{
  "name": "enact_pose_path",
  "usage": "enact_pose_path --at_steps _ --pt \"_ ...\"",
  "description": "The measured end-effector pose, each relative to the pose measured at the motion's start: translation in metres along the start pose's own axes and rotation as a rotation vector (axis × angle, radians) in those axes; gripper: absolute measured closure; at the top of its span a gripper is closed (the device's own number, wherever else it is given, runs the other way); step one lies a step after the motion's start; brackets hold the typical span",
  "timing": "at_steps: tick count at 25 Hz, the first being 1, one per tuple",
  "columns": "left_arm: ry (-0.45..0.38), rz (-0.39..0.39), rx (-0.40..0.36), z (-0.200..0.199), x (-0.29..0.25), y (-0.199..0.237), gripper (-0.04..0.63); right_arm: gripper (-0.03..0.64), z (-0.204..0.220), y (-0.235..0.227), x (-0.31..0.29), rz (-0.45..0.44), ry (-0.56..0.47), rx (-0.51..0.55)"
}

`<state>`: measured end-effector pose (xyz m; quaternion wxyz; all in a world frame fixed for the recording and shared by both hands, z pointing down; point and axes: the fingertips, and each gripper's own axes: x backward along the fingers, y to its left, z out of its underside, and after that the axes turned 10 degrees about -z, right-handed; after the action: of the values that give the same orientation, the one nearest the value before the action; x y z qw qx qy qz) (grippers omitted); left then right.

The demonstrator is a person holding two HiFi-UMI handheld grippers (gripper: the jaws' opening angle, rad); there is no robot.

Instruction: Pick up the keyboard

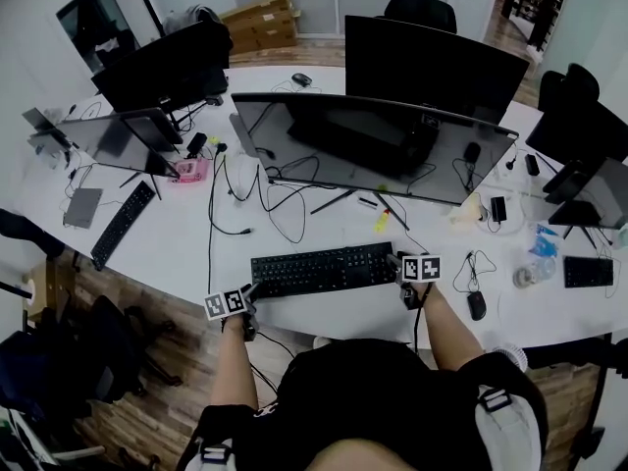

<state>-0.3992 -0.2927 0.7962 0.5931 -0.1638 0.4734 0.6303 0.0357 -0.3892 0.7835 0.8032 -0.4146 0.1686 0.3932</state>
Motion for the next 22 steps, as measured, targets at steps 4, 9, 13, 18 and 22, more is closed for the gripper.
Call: enact_pose_path --at_steps 4,9,13,18,22 --pt "0.080 -0.009 -0.068 0.008 -0.010 -0.002 0.414 0.486 0.007 0.000 -0.006 -0.012 0.037 -0.005" --pt "0.124 0.012 -0.099 0.007 -0.015 0.000 0.414 0.510 0.008 -0.001 -0.011 -0.098 0.036 -0.133" --pt "0.146 -0.007 -0.112 0.010 -0.011 0.001 0.414 0.522 0.007 0.000 -0.013 -0.115 0.028 -0.186" --pt "0.069 0.040 -0.118 -0.002 0.011 -0.014 0.414 0.525 -0.011 0.009 0.006 -0.148 -0.031 -0.151" --pt "-0.042 0.075 -0.185 -0.043 0.035 -0.038 0.414 0.526 -0.056 0.030 0.031 -0.191 -0.137 -0.067"
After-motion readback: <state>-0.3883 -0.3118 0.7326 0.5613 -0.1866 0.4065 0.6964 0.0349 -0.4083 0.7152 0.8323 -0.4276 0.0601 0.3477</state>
